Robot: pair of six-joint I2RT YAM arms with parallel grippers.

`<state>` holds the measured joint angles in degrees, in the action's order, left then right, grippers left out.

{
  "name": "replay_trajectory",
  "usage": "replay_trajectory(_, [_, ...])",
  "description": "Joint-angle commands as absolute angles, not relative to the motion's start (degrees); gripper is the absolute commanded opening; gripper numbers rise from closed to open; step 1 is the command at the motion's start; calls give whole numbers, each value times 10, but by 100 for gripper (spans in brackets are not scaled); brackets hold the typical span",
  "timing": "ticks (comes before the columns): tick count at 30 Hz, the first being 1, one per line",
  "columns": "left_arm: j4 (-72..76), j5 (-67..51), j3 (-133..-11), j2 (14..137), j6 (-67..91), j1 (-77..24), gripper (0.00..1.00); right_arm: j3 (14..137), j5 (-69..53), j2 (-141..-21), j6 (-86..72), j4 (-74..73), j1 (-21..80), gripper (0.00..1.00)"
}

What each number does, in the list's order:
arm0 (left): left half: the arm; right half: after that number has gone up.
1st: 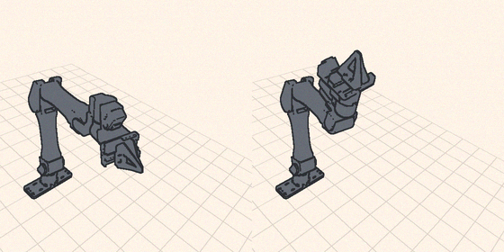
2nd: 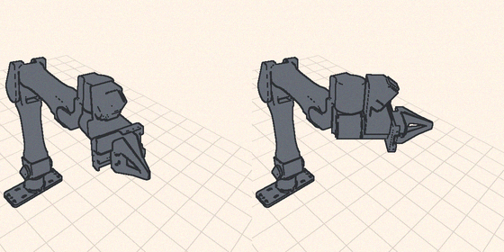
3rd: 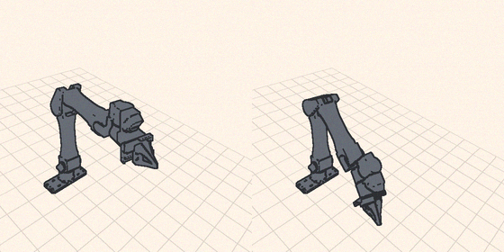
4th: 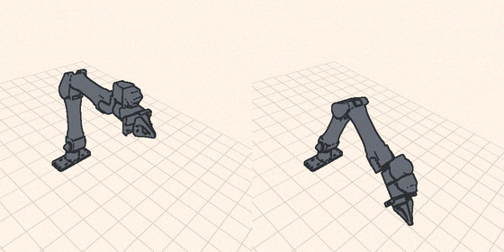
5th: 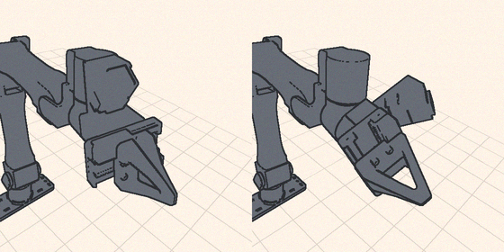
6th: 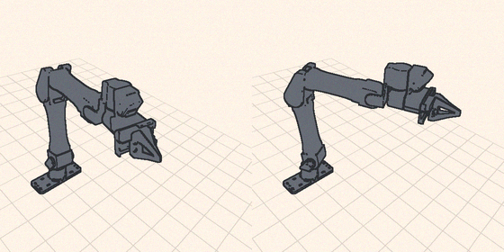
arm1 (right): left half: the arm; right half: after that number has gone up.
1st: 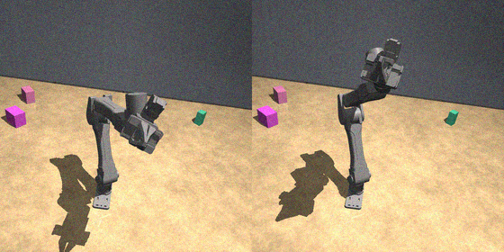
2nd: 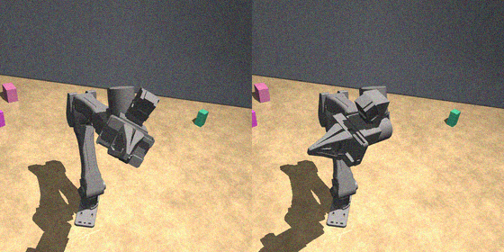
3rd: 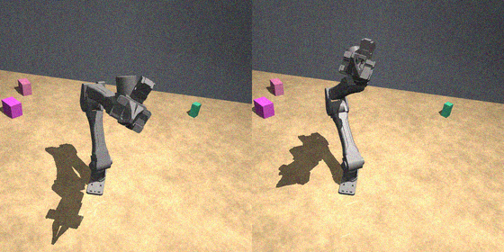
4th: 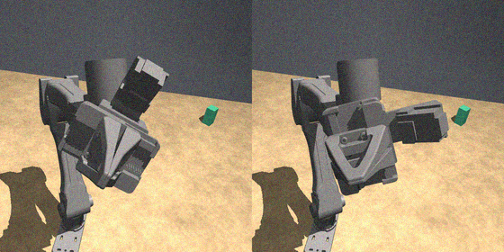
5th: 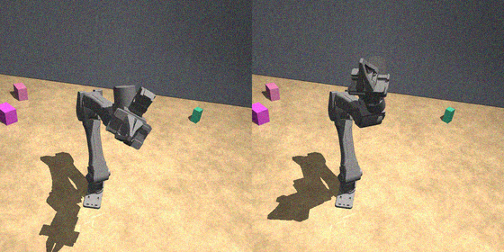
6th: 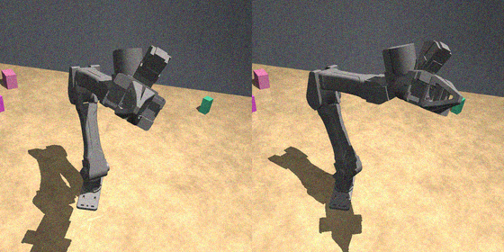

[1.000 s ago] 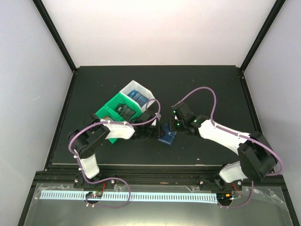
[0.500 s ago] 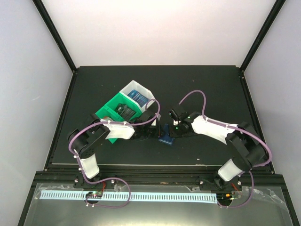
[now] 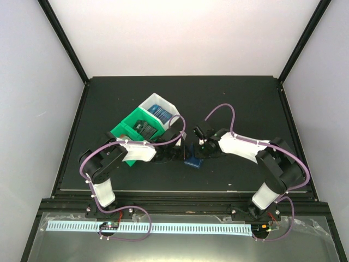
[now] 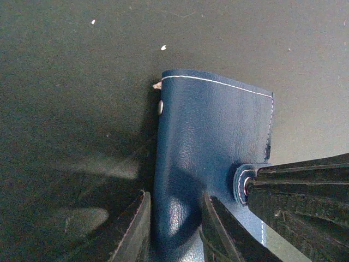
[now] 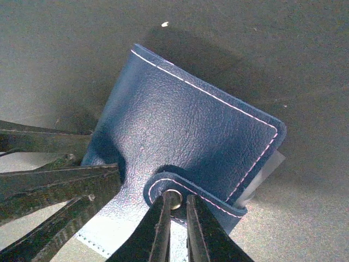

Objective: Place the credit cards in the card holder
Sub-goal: Close the card holder at the center of the board.

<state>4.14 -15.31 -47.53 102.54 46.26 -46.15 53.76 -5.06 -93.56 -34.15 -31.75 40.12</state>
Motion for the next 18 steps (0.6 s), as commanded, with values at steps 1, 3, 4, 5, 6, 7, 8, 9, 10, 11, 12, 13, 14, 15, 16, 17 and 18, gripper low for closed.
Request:
replay_trajectory(1, [-61,-165,-446,1066,468,-468,28,549,-33,-948,-337,-313,403,12])
replay_trajectory(3, [-61,-165,-446,1066,469,-468,28,549,-31,-952,-336,-313,403,12])
replay_trajectory(4, [-61,-164,-446,1067,468,-468,28,550,-30,-954,-336,-315,403,12])
replay_trajectory(5, [-61,-164,-446,1067,468,-469,28,552,-28,-956,-336,-317,403,12])
replay_trajectory(6, [-61,-164,-446,1068,468,-469,28,553,-27,-958,-335,-317,403,11])
replay_trajectory(7, [-61,-164,-446,1068,468,-468,28,555,-27,-959,-335,-319,403,11])
replay_trajectory(8, [-61,-164,-446,1069,469,-468,28,556,-27,-962,-335,-321,403,12])
replay_trajectory(9, [-61,-164,-446,1069,468,-468,28,558,-27,-964,-334,-323,403,11])
replay_trajectory(10, [-61,-164,-446,1070,469,-469,28,560,-26,-966,-333,-326,403,11])
replay_trajectory(11, [-61,-164,-446,1070,468,-468,27,563,-26,-968,-332,-329,404,11])
replay_trajectory(12, [-60,-164,-446,1070,469,-468,27,564,-25,-971,-332,-333,404,11])
replay_trajectory(13, [-61,-165,-447,1070,469,-468,28,565,-25,-975,-332,-336,405,11])
replay_trajectory(14, [-61,-164,-447,1070,469,-469,27,566,-25,-978,-332,-338,404,10])
replay_trajectory(15, [-61,-164,-447,1070,469,-469,28,565,-26,-983,-333,-340,405,10])
replay_trajectory(16, [-61,-165,-447,1070,469,-469,27,564,-27,-987,-333,-342,405,9])
replay_trajectory(17, [-60,-165,-447,1070,469,-468,27,564,-29,-992,-333,-343,404,8])
replay_trajectory(18, [-60,-165,-447,1070,470,-468,27,562,-30,-996,-334,-344,405,8])
